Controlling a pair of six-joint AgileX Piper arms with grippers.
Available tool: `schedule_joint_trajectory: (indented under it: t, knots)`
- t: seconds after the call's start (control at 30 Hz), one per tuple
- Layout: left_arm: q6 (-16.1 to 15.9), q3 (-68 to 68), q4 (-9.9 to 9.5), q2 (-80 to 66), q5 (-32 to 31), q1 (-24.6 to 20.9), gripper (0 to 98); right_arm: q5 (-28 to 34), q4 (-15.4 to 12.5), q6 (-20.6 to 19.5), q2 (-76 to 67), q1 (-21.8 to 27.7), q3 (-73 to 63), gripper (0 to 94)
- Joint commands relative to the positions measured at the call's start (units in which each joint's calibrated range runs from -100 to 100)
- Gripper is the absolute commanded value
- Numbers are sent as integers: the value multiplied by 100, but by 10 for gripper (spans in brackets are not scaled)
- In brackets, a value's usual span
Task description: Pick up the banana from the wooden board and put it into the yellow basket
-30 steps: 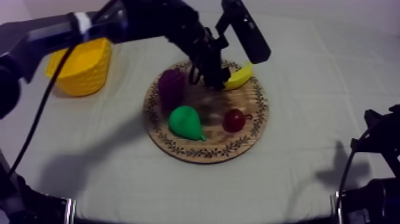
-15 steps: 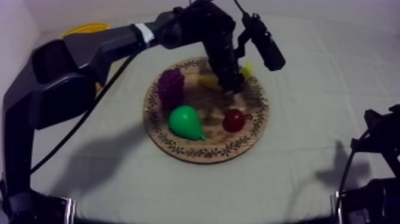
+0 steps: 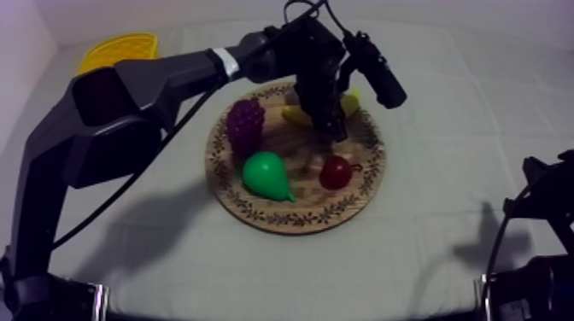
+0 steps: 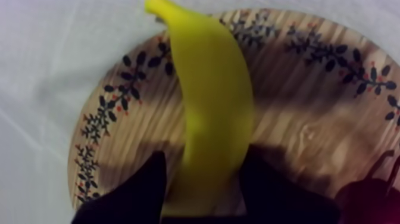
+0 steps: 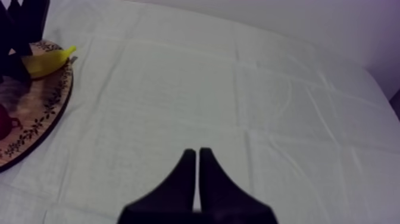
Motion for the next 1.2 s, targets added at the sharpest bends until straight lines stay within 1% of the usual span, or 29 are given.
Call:
schedule_joint_trajectory:
  t: [0.0,0.13,0.2,0.33,0.53,0.67,0.9,1.03,1.17]
  knots:
    - [28,-9,-12,11,2,5,454,-3,1,0,-2,0,-3,3]
    - [281,-75,-150,-20,45,20,358,-3,1,0,-2,0,-3,3]
    - [356,-144,-225,-70,125,13,330,-3,1,0,-2,0,-3,3]
    - [427,-245,-386,-287,365,-37,307,-3,1,0,-2,0,-3,3]
    - [486,-248,-750,-941,886,-238,296,-3,1,0,-2,0,-3,3]
    - [558,-77,-967,-1513,1175,-541,295,-3,1,0,-2,0,-3,3]
    - [566,599,-1217,-2387,1308,-1228,292,-3,1,0,-2,0,-3,3]
    - [570,1064,-1292,-2750,1253,-1657,292,-3,1,0,-2,0,-3,3]
    - [604,1668,-1324,-3021,1087,-2052,291,-3,1,0,-2,0,-3,3]
